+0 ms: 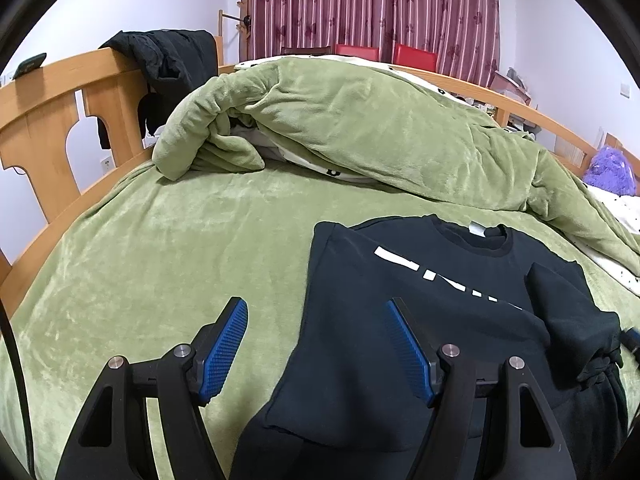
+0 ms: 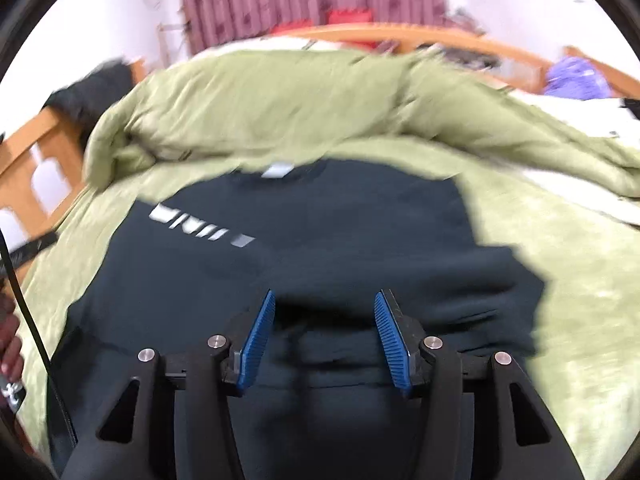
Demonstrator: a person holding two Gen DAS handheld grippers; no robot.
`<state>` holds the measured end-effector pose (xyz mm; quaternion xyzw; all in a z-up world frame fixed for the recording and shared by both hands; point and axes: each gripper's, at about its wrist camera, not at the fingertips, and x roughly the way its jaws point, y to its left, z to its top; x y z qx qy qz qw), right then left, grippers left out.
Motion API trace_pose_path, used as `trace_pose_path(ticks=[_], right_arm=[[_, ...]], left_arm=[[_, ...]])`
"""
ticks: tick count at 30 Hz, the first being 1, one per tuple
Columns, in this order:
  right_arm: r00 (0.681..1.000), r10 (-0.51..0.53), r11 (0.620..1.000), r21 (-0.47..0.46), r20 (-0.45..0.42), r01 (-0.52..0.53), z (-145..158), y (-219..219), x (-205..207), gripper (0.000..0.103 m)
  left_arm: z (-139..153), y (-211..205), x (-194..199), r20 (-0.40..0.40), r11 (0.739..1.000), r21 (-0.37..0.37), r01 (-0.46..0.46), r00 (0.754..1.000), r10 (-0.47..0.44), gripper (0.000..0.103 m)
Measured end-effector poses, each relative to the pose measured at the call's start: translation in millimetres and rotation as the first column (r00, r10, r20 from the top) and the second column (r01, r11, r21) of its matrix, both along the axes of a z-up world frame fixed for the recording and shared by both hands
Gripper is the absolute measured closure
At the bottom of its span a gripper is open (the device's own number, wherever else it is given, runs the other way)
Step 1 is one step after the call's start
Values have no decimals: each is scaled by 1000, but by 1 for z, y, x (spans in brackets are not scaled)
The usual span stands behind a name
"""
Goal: Fold small clothes
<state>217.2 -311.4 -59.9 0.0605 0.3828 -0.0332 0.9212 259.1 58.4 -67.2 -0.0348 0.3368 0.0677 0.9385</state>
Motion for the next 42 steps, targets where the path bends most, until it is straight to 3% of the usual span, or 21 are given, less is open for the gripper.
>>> trace_pose_path(ticks=[6, 11, 16, 29, 32, 34, 35, 42], right_arm=[[976, -214, 976, 41, -46, 216, -10, -91, -3, 52], [951, -277, 949, 114, -140, 293, -43, -135, 2, 51], [936, -280, 937, 149, -212, 314, -72, -149, 9, 47], [936, -268, 934, 177, -227, 311, -92, -145, 29, 46], [940, -249, 930, 213, -235, 299, -92, -146, 28, 57], [940, -255, 932, 203, -229, 302, -88, -145, 26, 83], [938, -268, 937, 166, -219, 306, -84, -144, 25, 89], [965, -251, 950, 169, -81, 262, -38, -131, 10, 96]], left_arm=[[-5, -13, 2, -8, 999, 30, 12, 1000, -12, 34], [-11, -21, 6, -17, 998, 63, 20, 1000, -19, 33], [-20, -26, 13, -40, 997, 77, 26, 999, -23, 33], [-34, -29, 21, -72, 995, 94, 39, 997, -33, 33], [-34, -30, 20, -69, 995, 88, 42, 997, -36, 33], [-33, -31, 18, -62, 995, 90, 45, 997, -40, 33], [-31, -31, 16, -58, 995, 91, 46, 997, -40, 33], [-21, -20, 6, -35, 996, 77, 40, 999, -37, 33]])
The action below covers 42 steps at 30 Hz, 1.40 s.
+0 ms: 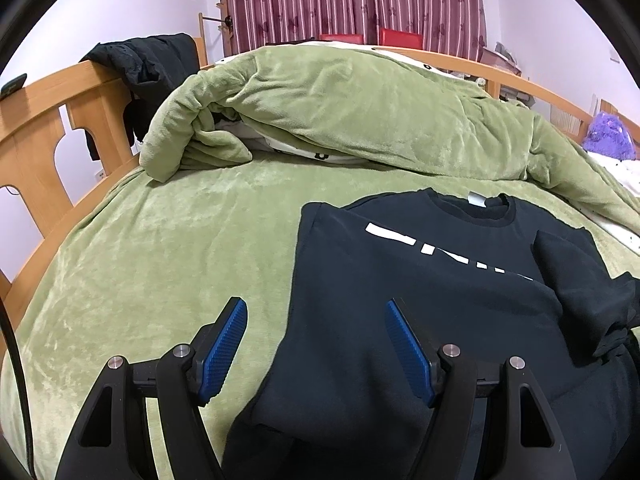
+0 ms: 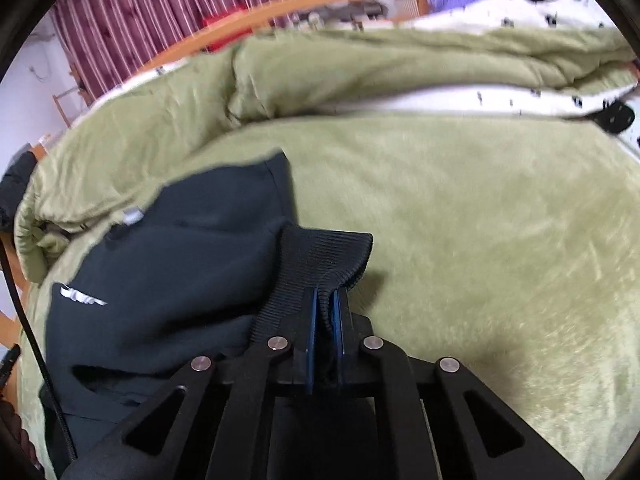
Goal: Fold small clothes
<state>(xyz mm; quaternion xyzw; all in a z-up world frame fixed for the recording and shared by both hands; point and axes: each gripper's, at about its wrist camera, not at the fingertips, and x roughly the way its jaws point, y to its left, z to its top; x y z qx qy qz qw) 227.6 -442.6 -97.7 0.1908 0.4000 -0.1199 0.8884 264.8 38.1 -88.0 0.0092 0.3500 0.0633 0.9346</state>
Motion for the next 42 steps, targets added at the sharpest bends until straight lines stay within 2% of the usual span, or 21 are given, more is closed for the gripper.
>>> trace_pose_path(ticks=[3, 7, 13, 20, 24, 27, 33, 36, 38, 39, 42], right_arm=[[996, 39, 999, 14, 75, -40, 27, 18, -5, 96], [982, 115, 993, -26, 149, -112, 56, 58, -7, 96], [944, 271, 962, -74, 189, -262, 93, 137, 0, 96], [883, 415, 909, -61, 220, -413, 117, 252, 29, 97], [834, 512, 858, -78, 207, -507, 105, 324, 44, 97], [824, 547, 837, -67, 150, -543, 77, 366, 52, 97], [812, 583, 811, -56, -2, -583, 17, 415, 72, 96], [791, 611, 791, -11, -22, -611, 0, 420, 70, 92], [777, 628, 778, 36, -34, -627, 0, 419, 67, 77], [769, 638, 770, 44, -29, -637, 3, 418, 65, 65], [752, 658, 753, -43, 33, -657, 27, 408, 48, 62]], left_arm=[[3, 9, -4, 8, 1000, -7, -9, 1000, 9, 33], [8, 24, -10, 17, 999, -27, -28, 999, 28, 33], [17, 48, -17, 37, 996, -72, -59, 997, 62, 33], [22, 85, -29, 43, 988, -119, -100, 993, 106, 33], [23, 106, -39, 66, 987, -114, -116, 990, 124, 33], [17, 124, -45, 63, 985, -108, -134, 988, 141, 32], [3, 152, -53, 31, 979, -110, -170, 984, 175, 32], [-1, 158, -56, 22, 977, -113, -179, 983, 183, 32], [-1, 159, -56, 21, 977, -116, -177, 983, 181, 32], [-1, 158, -55, 19, 978, -120, -173, 984, 177, 32], [-1, 146, -50, 8, 980, -137, -145, 989, 147, 32]])
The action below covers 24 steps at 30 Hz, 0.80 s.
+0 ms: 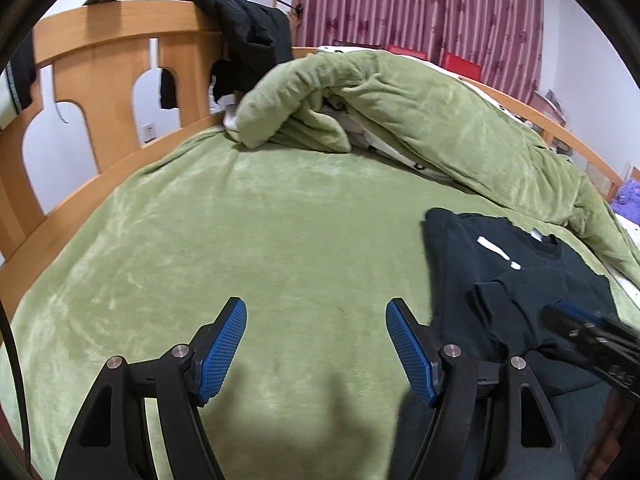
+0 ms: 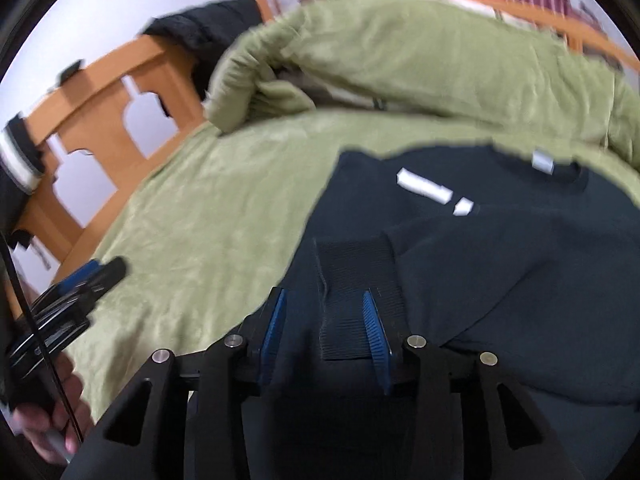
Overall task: Fold small clothes
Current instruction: 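Lay the cuff onto the sweatshirt body and open the right gripper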
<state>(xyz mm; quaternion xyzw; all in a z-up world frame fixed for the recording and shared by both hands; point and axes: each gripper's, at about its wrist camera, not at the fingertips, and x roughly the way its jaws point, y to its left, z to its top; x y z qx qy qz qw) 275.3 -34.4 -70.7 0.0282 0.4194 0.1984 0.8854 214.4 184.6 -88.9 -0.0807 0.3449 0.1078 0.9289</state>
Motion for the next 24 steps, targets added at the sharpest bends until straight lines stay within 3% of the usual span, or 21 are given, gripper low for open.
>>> trace_pose_path(ticks=[6, 13, 20, 24], right_arm=[[994, -89, 992, -82, 64, 95, 27, -77, -17, 59], [960, -270, 932, -233, 70, 278, 17, -195, -33, 60], [898, -438, 874, -220, 31, 434, -9, -288, -49, 67], [885, -466, 863, -212, 17, 458, -23, -309, -51, 70]], left_arm=[[3, -47, 13, -5, 996, 27, 84, 996, -84, 32], [-4, -102, 32, -40, 986, 29, 167, 985, -166, 32], [-14, -140, 42, -76, 973, 59, 223, 973, -219, 32], [-22, -154, 45, -103, 968, 57, 244, 966, -238, 32]])
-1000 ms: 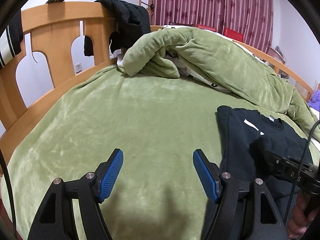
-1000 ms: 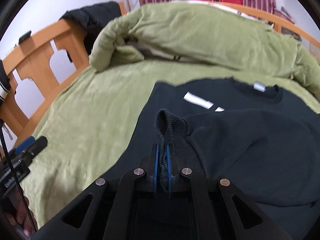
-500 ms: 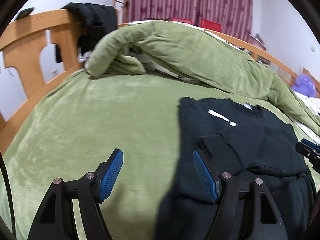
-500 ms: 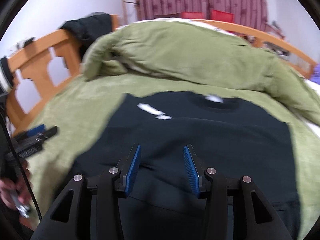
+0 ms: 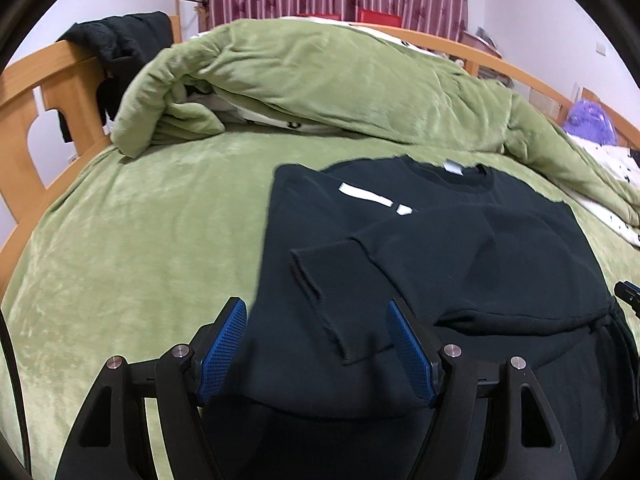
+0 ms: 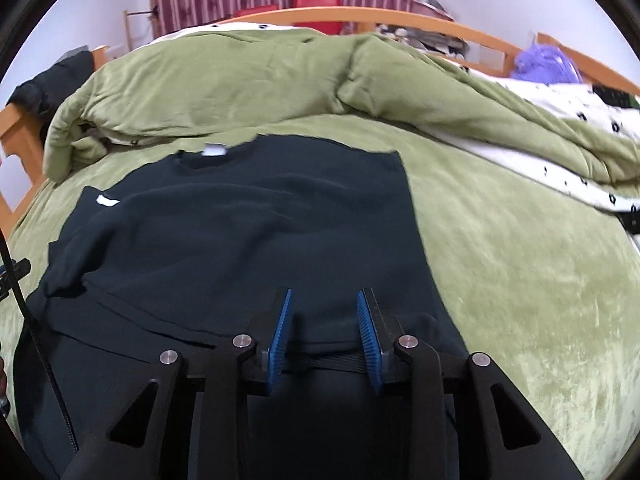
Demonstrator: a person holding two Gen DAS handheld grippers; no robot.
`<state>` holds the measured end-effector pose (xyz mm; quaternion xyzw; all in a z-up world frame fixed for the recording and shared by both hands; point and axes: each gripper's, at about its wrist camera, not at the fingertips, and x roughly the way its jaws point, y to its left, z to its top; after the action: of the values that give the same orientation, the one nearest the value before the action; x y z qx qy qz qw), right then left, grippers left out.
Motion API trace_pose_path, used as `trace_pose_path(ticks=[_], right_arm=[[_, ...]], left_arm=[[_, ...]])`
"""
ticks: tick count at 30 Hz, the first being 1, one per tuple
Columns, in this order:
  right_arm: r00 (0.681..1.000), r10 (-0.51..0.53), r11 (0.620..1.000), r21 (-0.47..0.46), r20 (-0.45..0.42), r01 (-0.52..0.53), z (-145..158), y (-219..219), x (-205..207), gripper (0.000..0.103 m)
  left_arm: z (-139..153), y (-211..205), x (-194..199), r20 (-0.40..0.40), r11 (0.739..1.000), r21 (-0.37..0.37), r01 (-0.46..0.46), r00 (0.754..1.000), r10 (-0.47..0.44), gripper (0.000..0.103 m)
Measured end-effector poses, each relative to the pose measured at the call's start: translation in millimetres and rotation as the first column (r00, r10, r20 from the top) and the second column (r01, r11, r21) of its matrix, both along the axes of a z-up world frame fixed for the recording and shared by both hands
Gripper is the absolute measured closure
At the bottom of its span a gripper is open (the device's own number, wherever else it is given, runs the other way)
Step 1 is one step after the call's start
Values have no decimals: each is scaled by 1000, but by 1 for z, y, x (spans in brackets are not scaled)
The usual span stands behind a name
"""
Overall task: Fold small clothes
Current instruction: 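Lay the cuff onto the sweatshirt body and open the right gripper, then grasp the ribbed cuff with the left gripper and lay it flat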
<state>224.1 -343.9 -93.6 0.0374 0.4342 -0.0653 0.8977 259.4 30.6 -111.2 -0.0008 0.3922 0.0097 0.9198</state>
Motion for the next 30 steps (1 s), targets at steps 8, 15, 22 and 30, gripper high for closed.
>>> trace_pose_path(ticks=[8, 15, 22, 30], right_arm=[[1000, -18, 1000, 25, -19, 19, -28, -24, -1, 70], [999, -22, 1000, 17, -23, 22, -39, -25, 4, 70], [998, -54, 998, -16, -25, 54, -45, -23, 8, 77], [995, -99, 993, -68, -27, 97, -40, -26, 10, 97]], left_arm=[[-22, -15, 7, -63, 998, -52, 24, 998, -27, 42], [-42, -18, 14, -120, 995, -94, 24, 992, -35, 64], [-28, -3, 12, -49, 995, -100, -13, 999, 9, 94], [-10, 33, -1, -6, 983, -184, -23, 1000, 22, 94]])
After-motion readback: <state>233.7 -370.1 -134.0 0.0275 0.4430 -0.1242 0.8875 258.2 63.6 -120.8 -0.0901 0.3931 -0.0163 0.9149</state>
